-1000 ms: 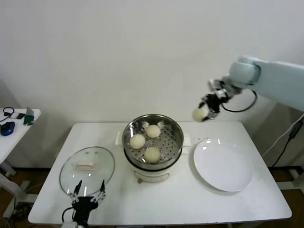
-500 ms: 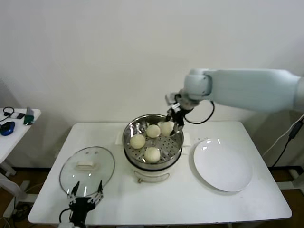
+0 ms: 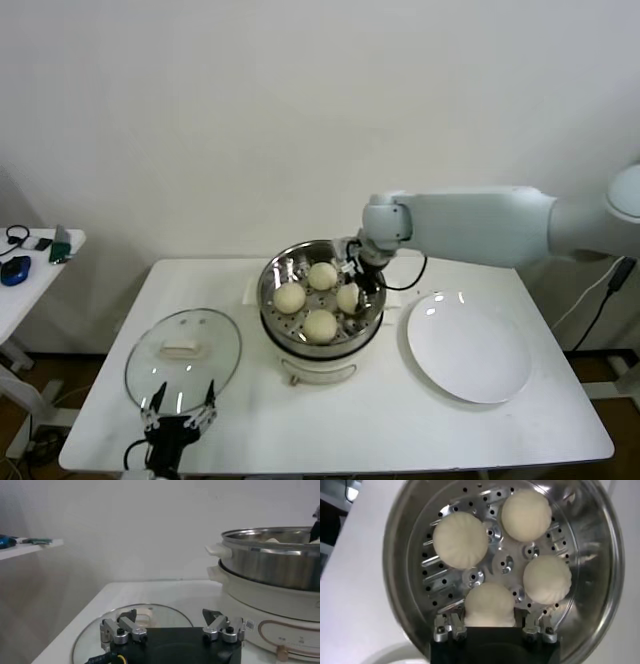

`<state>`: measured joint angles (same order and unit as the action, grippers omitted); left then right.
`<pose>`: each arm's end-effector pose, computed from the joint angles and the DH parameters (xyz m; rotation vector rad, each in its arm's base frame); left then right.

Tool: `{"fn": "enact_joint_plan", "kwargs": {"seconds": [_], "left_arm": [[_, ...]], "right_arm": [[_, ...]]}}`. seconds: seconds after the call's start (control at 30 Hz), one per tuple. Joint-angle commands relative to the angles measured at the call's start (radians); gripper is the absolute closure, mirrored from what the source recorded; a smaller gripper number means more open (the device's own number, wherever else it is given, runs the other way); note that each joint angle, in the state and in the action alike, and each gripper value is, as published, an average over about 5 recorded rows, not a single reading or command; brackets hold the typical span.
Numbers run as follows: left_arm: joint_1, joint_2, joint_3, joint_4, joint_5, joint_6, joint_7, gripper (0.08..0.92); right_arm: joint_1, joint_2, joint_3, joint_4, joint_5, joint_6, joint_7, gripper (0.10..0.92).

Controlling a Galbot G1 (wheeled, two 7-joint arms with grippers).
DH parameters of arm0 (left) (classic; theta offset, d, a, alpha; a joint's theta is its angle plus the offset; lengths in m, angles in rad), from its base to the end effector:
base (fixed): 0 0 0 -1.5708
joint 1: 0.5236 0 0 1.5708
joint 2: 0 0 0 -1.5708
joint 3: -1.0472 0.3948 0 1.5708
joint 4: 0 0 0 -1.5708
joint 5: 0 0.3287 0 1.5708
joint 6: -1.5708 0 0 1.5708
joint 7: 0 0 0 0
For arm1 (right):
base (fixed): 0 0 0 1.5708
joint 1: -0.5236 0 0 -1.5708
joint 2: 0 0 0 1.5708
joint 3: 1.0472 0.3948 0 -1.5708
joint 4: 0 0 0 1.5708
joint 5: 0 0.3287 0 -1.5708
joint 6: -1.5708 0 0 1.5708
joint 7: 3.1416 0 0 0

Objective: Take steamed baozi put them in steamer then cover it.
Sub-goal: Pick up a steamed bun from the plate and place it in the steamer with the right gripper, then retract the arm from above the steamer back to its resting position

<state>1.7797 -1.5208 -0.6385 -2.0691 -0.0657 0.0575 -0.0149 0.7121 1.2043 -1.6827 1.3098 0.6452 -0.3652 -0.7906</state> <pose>0.0556 0.0449 -0.3671 0.1275 -2.8524 -0.0604 0.5651 0.0667 -0.0841 1.4305 -1.2747 1.5614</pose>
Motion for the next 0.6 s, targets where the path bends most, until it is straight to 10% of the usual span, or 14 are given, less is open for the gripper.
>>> {"fn": "enact_joint_plan", "kwargs": {"seconds": [0.03,0.37,0.6], "left_arm": [[0.0,-0.001,-0.001,-0.005,-0.004,0.0,-0.003,0.177],[0.008,0.006,0.0,-0.034,-0.014,0.053,-0.006,0.177],[-0.011,0.017,0.003,-0.03,-0.018,0.03,-0.001,0.177]], "right_arm": [[-0.042,0.023,0.024,-0.044,-0.018,0.008,0.023,0.35],[0.173,-0.136,0.05,0.021,0.208,0.08,-0.084,0.207],[-0.029,-0.431,0.455,0.098,0.283,-0.014,0.336,0.202]]}}
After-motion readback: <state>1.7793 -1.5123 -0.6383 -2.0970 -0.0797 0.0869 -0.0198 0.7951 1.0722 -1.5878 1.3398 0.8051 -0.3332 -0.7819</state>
